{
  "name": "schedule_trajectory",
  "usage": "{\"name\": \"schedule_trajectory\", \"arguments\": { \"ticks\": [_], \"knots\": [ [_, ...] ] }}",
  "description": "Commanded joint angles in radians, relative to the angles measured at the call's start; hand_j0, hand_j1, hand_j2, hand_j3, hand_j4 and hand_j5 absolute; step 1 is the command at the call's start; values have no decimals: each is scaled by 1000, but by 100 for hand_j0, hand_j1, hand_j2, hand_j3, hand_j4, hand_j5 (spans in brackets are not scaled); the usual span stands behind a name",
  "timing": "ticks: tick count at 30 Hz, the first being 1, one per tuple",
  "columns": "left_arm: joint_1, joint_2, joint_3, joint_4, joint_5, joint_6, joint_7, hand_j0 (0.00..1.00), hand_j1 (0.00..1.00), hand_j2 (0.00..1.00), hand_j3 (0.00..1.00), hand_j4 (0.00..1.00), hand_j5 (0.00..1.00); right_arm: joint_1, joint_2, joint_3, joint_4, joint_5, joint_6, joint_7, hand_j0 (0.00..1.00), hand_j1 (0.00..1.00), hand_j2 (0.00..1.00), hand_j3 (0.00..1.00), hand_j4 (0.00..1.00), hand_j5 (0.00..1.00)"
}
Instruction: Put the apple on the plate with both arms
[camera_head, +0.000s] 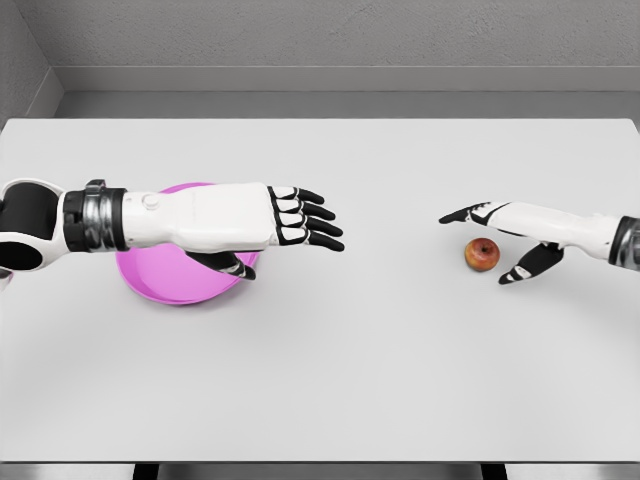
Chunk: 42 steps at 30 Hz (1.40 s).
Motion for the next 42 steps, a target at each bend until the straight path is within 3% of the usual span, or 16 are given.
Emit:
{"name": "schedule_trajectory", "arguments": {
  "ticks": [1, 16, 42],
  "knots": [
    [0, 0, 0, 0, 7, 1, 1, 100, 100, 100, 100, 100, 100, 0, 8, 0, 10, -10, 3, 0, 100, 100, 100, 100, 100, 100],
    [0, -5, 0, 0, 5, 1, 1, 100, 100, 100, 100, 100, 100, -37, 19, 38, 79, 0, 3, 0, 100, 100, 100, 100, 100, 100],
    [0, -9, -12, 8, 4, 1, 1, 100, 100, 100, 100, 100, 100, -58, 28, 57, 108, 4, 3, 0, 97, 97, 97, 97, 97, 97]
  ]
}}
